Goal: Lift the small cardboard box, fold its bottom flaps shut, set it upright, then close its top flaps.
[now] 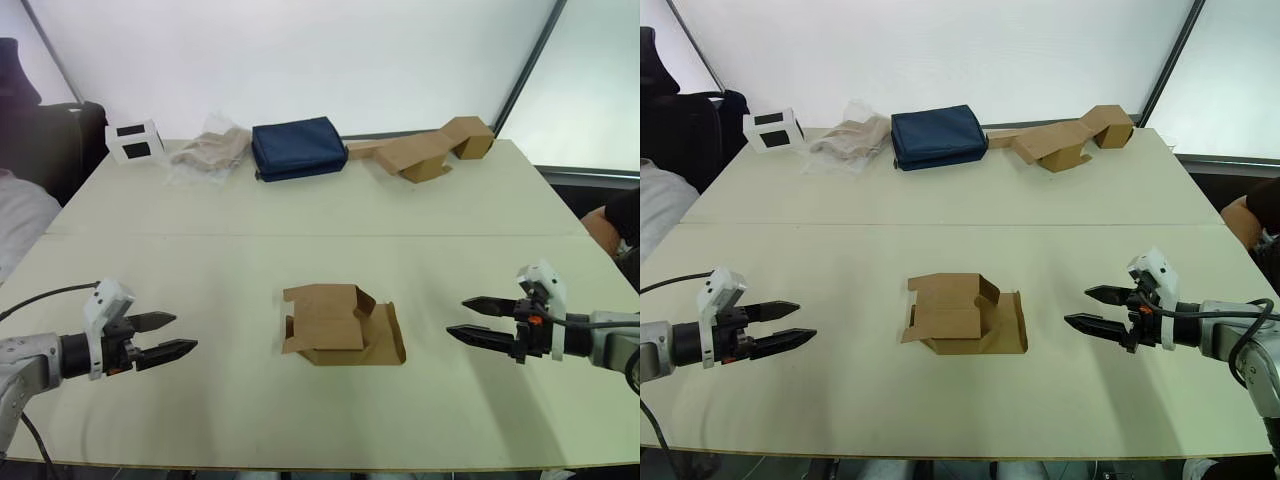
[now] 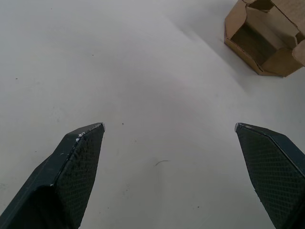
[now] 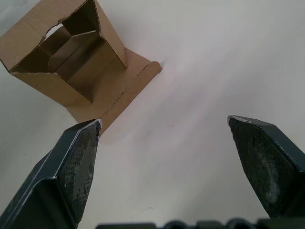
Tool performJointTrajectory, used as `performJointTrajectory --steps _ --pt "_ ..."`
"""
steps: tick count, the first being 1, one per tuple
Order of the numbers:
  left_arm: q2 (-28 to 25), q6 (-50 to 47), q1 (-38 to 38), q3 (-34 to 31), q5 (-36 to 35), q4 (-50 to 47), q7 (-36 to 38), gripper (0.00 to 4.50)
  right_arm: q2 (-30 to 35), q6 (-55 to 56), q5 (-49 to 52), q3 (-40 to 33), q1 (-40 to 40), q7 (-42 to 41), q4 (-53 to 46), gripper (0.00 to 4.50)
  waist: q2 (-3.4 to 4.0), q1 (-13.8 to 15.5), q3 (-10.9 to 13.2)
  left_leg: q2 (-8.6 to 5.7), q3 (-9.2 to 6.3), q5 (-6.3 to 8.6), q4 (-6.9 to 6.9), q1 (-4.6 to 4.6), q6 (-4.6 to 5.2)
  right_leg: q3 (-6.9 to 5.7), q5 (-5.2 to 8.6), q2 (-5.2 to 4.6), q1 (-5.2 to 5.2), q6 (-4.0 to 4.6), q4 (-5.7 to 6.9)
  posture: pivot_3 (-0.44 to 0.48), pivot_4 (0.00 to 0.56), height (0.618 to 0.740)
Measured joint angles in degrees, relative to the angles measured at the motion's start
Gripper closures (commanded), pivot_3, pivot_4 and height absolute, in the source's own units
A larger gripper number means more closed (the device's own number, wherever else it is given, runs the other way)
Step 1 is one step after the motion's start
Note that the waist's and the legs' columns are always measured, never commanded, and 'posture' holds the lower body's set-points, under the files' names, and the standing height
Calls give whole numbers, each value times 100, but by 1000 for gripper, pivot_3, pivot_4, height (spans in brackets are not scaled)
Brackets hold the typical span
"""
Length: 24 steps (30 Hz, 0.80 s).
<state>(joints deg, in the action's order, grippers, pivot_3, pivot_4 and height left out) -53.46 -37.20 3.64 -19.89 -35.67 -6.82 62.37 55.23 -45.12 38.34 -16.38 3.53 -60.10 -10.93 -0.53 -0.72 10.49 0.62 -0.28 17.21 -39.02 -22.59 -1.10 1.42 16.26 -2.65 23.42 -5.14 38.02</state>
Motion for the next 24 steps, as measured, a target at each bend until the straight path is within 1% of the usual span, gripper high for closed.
performJointTrajectory --steps 24 --pt "0 -89 -123 -61 -72 115 14 0 -36 8 0 44 41 67 0 55 0 -2 0 0 0 0 1 1 0 1 0 -2 0 0 0 0 150 740"
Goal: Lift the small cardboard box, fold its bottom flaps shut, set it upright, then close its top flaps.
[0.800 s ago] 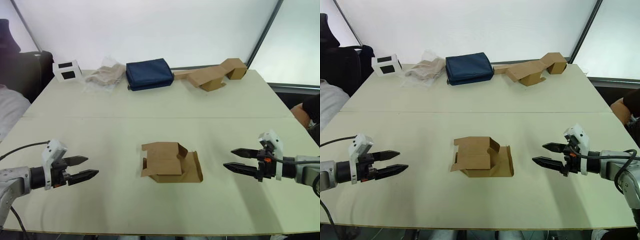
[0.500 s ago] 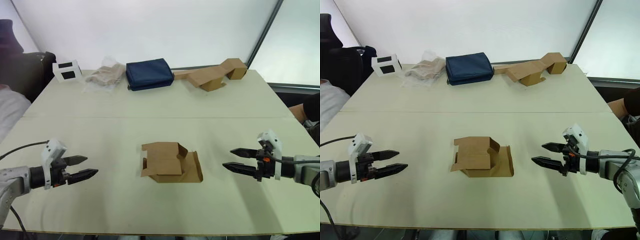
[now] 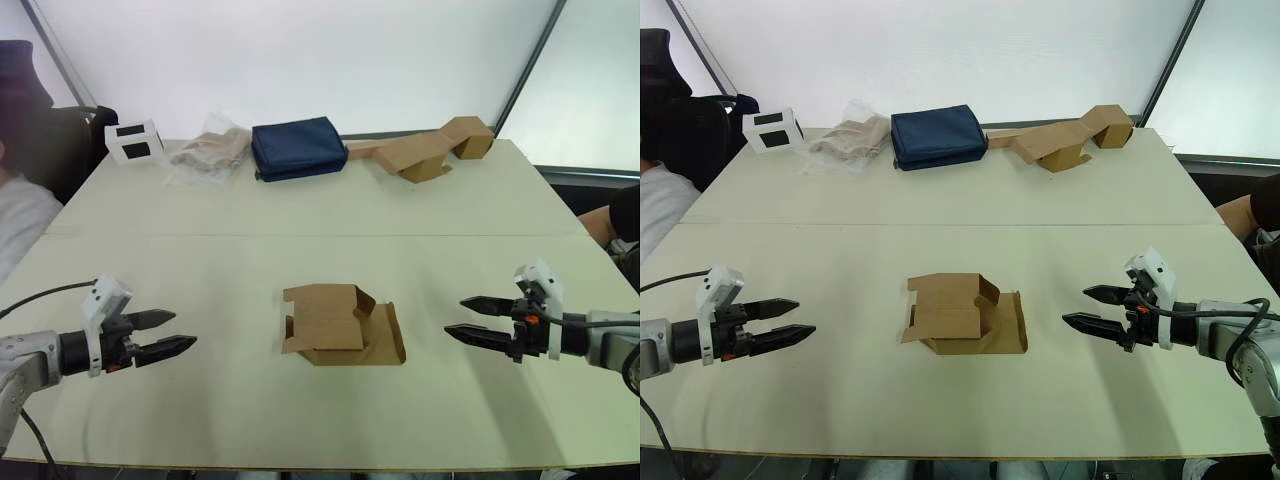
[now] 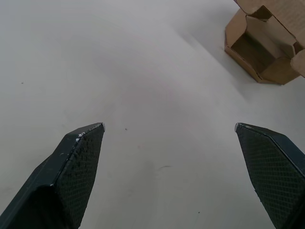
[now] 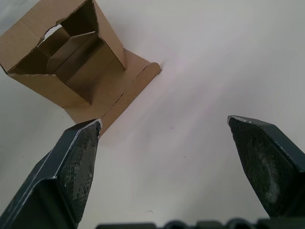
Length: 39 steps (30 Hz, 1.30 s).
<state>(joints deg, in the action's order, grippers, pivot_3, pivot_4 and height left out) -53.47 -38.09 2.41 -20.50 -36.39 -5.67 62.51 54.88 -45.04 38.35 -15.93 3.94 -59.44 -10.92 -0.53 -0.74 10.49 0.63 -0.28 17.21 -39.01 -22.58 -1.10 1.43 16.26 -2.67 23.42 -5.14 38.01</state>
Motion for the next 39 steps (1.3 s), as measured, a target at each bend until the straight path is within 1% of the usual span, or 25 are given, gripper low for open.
performJointTrajectory --steps 6,9,11,13,14,15,16,18,20,21,23,28,34,39 --pt "28 297 -232 -14 102 65 -114 0 0 88 -116 149 153 4 14 55 0 1 0 0 0 0 1 0 0 0 0 -1 0 0 -1 0 150 740" --pt "27 174 -305 -2 56 204 -26 0 1 142 -139 108 146 63 1 55 0 0 0 0 1 1 1 0 1 0 0 0 0 0 -2 0 150 740" --pt "13 -327 -425 33 -208 343 115 0 4 166 -166 13 -9 112 -105 55 0 5 0 -1 1 1 1 -1 1 -2 0 1 0 0 -1 0 150 740" --pt "14 -1303 -690 80 -827 509 242 0 4 159 -156 -61 -128 192 -442 55 0 12 1 -1 0 1 -1 -1 1 -3 0 2 -1 -1 0 0 150 740" --pt "15 -1507 -752 88 -960 522 272 0 5 156 -146 -73 -131 210 -541 55 0 6 0 -1 0 1 -1 -1 1 -3 0 2 -1 -2 0 0 150 740" --pt "50 -2072 -942 117 -1319 595 335 0 9 42 -67 -148 -166 304 -833 55 1 2 0 -1 0 1 -1 0 1 -4 0 3 -2 -2 0 0 150 740" --pt "93 -2313 -1037 153 -1483 602 362 0 10 -30 17 -161 -162 348 -1024 55 1 1 0 -2 0 1 -1 1 1 -5 0 5 -2 -3 1 0 150 740" --pt "329 -2903 -1263 323 -1857 621 377 0 9 -290 327 -235 -146 511 -1568 55 2 2 0 -1 -2 1 -1 1 1 -5 1 6 -3 -4 2 0 150 740" --pt "695 -3383 -1443 680 -2071 626 323 0 8 -624 785 -295 -67 761 -2236 55 -1 -5 1 -1 -3 1 -1 2 1 -4 0 8 -4 -4 1 0 150 740" --pt "791 -3521 -1472 825 -2116 626 296 0 8 -741 961 -307 -24 864 -2450 55 -6 -12 1 0 -3 1 -1 2 1 -3 0 9 -4 -4 1 0 150 740" --pt "931 -3707 -1614 989 -2143 699 223 0 3 -955 1293 -348 12 1110 -2717 55 -10 -1 1 1 -5 1 -1 2 1 -3 1 9 -4 -3 2 0 150 740" --pt "1587 -3813 -2477 1579 -2053 1218 145 0 -79 -1277 2392 -372 250 2078 -3659 55 -12 31 -2 -6 -6 1 -7 2 2 -5 1 4 -10 -3 -3 0 150 740" --pt "1679 -3678 -2923 2095 -1764 1644 406 0 37 -1357 2972 -529 43 2839 -3849 55 -14 7 -2 -4 -5 2 -6 3 4 -2 1 8 -8 -2 -2 0 150 740" --pt "2098 -3679 -3328 2190 -1671 1989 424 0 104 -1311 3187 -568 -153 3190 -3948 55 -15 19 -1 -7 -4 3 -8 -1 5 -3 2 8 -9 -4 -5 0 150 740"
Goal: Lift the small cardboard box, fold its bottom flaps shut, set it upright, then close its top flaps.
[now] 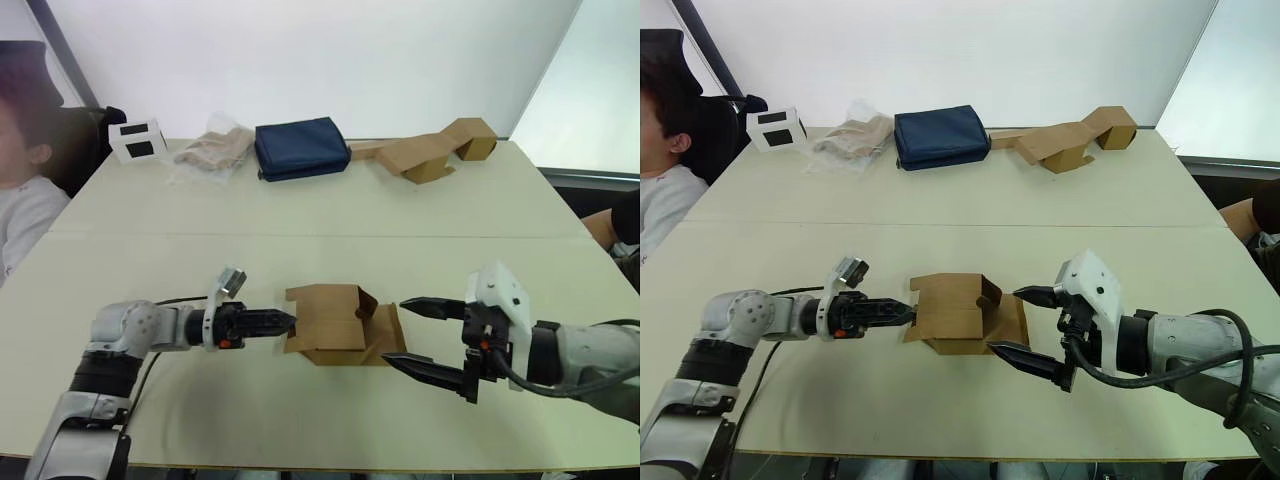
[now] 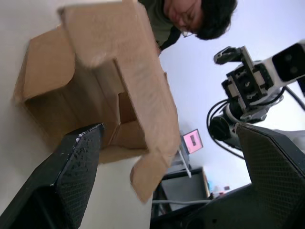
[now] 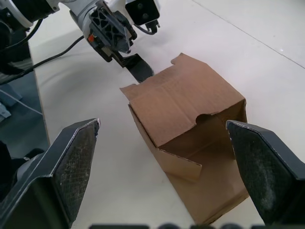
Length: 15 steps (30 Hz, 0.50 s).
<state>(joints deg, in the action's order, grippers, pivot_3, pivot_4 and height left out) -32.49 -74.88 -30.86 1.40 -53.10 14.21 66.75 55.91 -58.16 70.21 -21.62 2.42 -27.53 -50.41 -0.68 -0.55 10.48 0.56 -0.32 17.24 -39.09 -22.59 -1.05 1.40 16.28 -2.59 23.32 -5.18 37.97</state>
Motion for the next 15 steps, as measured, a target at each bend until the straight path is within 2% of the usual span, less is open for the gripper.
performJointTrajectory --steps 5,13,15 --pt "167 4 -153 7 44 87 -13 0 58 103 97 -2 -138 203 -15 55 0 -24 0 2 0 1 0 2 2 2 1 3 1 -2 1 0 150 740" --pt "1064 195 -377 -182 284 565 -447 0 182 290 313 10 -147 506 -36 55 -4 9 2 -2 -1 1 -2 -3 2 1 1 2 -1 -4 -1 0 150 740" --pt "1140 193 -380 -273 253 607 -464 0 201 326 336 11 -152 558 -48 55 -5 -15 2 -1 -1 2 -2 -2 3 2 2 2 0 -4 -1 0 150 740"
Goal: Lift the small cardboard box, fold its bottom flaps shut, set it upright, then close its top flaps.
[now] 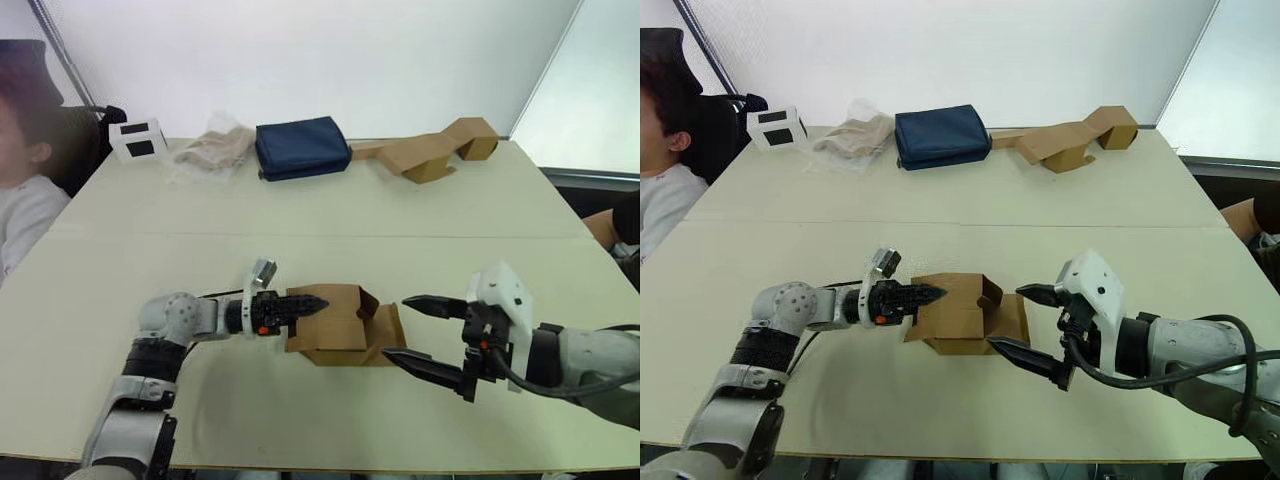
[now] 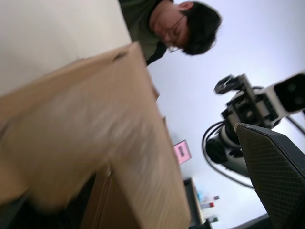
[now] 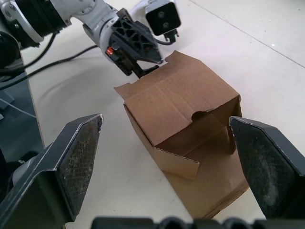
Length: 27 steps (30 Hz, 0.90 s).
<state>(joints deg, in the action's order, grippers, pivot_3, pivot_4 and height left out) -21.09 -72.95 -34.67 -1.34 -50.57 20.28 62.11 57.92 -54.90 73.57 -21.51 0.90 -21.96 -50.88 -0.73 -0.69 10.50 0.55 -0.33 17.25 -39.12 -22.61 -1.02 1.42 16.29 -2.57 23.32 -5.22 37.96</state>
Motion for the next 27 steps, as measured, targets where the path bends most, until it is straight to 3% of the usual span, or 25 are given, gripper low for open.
performJointTrajectory --steps 5,8,16,18,23,27 --pt "156 153 3 -2 71 266 -1 0 36 67 118 52 -7 138 -2 55 0 9 0 1 -1 0 0 4 0 0 0 1 -1 0 3 0 150 740" --pt "187 361 -39 -5 165 461 31 732 66 81 146 69 -2 178 -2 0 0 15 0 0 0 0 0 4 0 0 0 1 -1 0 2 0 150 740" --pt "369 887 -120 -28 390 1031 305 3919 66 176 151 210 2 260 -1 0 0 15 0 0 -1 0 0 3 0 -1 0 0 -1 0 2 0 150 740" --pt "370 958 -120 -27 430 1031 401 4467 66 203 151 213 2 262 -1 0 0 16 -1 -1 0 0 0 3 0 -1 0 0 -2 0 1 0 150 740" --pt "298 969 -119 -11 493 978 529 4467 3 300 175 282 13 344 52 0 -2 13 0 0 -1 0 0 3 0 -1 0 0 -2 0 2 0 150 740" --pt "73 928 -145 -217 422 571 513 4467 -561 646 101 305 205 715 357 0 -7 -9 2 6 -1 0 0 2 -1 1 0 3 1 0 3 0 150 740"
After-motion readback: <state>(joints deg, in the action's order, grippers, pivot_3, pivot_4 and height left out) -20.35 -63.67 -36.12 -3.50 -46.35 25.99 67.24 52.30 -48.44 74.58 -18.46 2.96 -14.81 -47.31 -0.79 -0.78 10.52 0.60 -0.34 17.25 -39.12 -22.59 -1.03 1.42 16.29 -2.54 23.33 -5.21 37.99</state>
